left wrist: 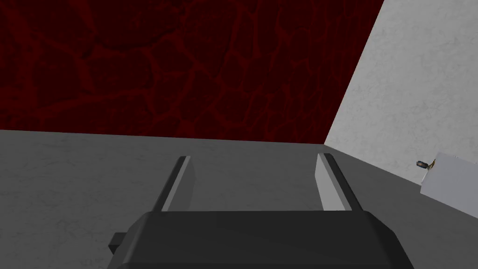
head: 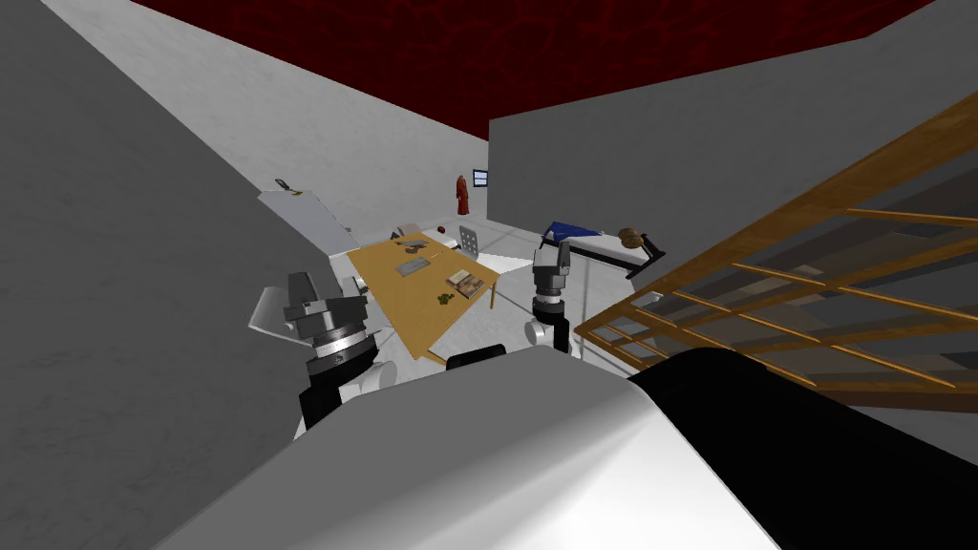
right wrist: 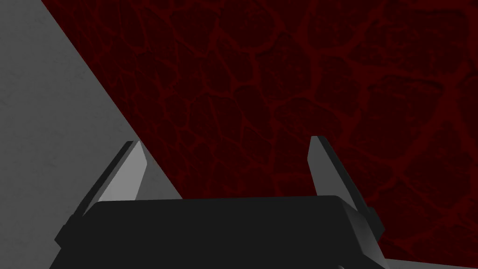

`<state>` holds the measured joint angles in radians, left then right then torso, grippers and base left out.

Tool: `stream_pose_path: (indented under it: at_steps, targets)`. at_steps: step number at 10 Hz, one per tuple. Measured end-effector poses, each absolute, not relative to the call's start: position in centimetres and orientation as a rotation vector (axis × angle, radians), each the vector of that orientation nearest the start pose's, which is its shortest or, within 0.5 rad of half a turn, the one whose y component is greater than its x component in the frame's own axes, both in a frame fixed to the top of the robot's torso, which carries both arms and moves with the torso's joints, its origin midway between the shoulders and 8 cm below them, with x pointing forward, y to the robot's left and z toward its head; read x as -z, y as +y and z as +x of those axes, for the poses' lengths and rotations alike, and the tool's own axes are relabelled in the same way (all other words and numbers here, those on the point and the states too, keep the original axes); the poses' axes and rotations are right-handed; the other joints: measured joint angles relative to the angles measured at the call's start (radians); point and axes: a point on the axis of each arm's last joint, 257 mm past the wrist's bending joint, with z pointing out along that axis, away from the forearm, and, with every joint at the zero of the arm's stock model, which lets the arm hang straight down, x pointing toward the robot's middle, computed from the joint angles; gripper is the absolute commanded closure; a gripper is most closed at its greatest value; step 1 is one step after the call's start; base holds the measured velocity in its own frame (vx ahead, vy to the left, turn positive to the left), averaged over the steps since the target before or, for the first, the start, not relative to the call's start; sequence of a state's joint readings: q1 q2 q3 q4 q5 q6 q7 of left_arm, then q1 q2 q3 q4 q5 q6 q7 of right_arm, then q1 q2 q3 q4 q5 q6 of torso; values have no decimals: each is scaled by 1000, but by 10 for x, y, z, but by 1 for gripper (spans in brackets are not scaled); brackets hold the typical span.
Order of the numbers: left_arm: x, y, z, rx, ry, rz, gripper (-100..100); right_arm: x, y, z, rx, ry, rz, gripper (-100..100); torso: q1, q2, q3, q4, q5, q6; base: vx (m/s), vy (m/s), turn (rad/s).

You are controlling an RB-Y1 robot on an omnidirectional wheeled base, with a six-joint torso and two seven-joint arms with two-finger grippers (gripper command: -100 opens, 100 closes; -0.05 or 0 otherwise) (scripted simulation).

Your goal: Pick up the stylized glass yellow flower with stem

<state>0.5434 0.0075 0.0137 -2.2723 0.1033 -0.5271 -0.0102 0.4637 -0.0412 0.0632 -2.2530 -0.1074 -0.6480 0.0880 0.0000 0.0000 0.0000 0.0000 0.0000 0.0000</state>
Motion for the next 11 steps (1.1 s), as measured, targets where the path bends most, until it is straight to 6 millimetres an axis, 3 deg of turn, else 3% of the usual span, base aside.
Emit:
stream_pose_path:
  at_steps: [3,11]
  targets:
    - [7,300,346,1315,636,-736,-100,-49,-264,326,-1390,489,559,0,-4,1,1,0,-1,0,-18,-69,-52]
    - [100,306,378,1262,868,-814,-100,-49,-264,326,-1390,489,559,0,-2,-1,-1,0,0,0,15,-40,-38]
